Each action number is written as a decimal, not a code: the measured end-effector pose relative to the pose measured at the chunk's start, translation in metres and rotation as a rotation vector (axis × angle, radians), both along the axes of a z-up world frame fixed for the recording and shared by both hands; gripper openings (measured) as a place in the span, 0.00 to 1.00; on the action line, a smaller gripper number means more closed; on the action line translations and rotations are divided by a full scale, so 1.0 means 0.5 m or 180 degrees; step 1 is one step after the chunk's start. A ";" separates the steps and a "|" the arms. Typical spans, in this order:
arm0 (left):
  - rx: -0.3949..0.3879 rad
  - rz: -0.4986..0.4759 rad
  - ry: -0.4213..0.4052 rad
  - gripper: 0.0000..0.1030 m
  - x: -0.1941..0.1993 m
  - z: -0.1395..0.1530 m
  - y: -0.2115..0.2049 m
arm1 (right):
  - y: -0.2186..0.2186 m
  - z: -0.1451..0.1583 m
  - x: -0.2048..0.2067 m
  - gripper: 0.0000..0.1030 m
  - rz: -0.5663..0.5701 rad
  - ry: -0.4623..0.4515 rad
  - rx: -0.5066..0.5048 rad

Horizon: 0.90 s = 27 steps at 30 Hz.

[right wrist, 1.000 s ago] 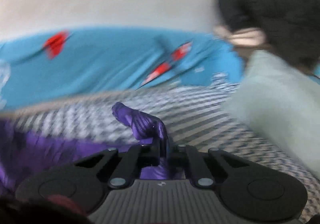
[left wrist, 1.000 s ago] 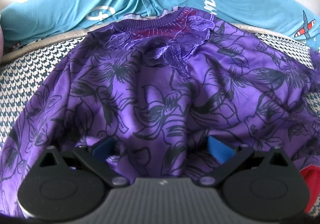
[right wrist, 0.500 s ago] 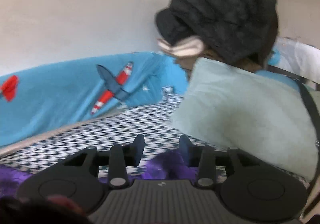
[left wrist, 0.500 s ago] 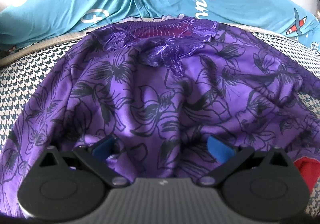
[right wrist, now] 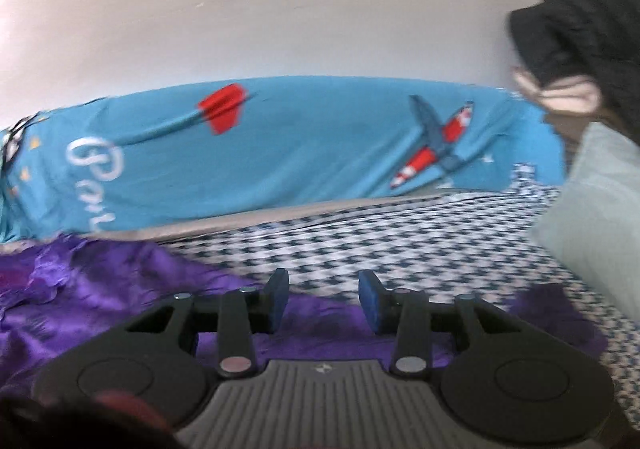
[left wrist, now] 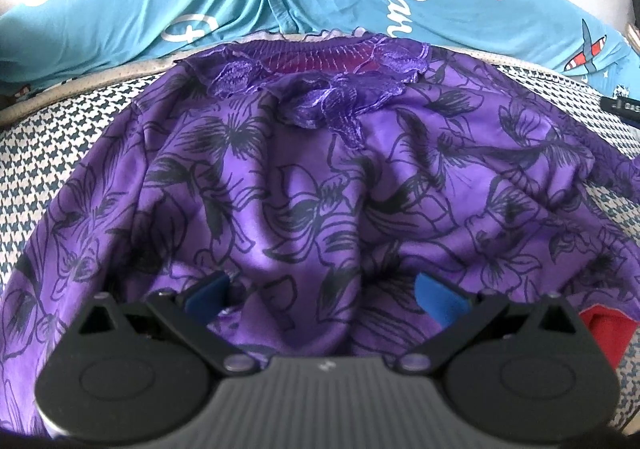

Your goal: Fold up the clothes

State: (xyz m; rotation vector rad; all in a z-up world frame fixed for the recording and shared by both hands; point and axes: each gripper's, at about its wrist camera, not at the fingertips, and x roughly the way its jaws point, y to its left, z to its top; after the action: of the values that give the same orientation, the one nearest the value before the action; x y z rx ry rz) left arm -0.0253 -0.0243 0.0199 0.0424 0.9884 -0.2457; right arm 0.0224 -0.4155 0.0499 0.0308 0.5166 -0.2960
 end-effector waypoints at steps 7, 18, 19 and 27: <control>-0.0008 0.0011 0.0017 1.00 -0.004 0.000 0.008 | 0.047 -0.011 0.020 0.38 0.0289 0.0122 0.0056; 0.0014 0.0023 0.0029 1.00 -0.003 -0.001 0.003 | 0.103 -0.002 0.055 0.39 0.0537 0.0179 0.0187; 0.0011 0.0031 0.0034 1.00 -0.002 -0.002 0.003 | 0.108 -0.001 0.060 0.39 0.0559 0.0181 0.0190; 0.0049 0.0082 -0.0001 0.99 0.003 0.000 0.001 | 0.137 0.005 0.096 0.40 0.0789 0.0197 0.0351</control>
State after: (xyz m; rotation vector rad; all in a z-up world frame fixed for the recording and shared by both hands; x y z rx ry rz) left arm -0.0235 -0.0236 0.0199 0.0436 0.9899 -0.2144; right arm 0.0705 -0.3468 0.0523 0.0640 0.5915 -0.0260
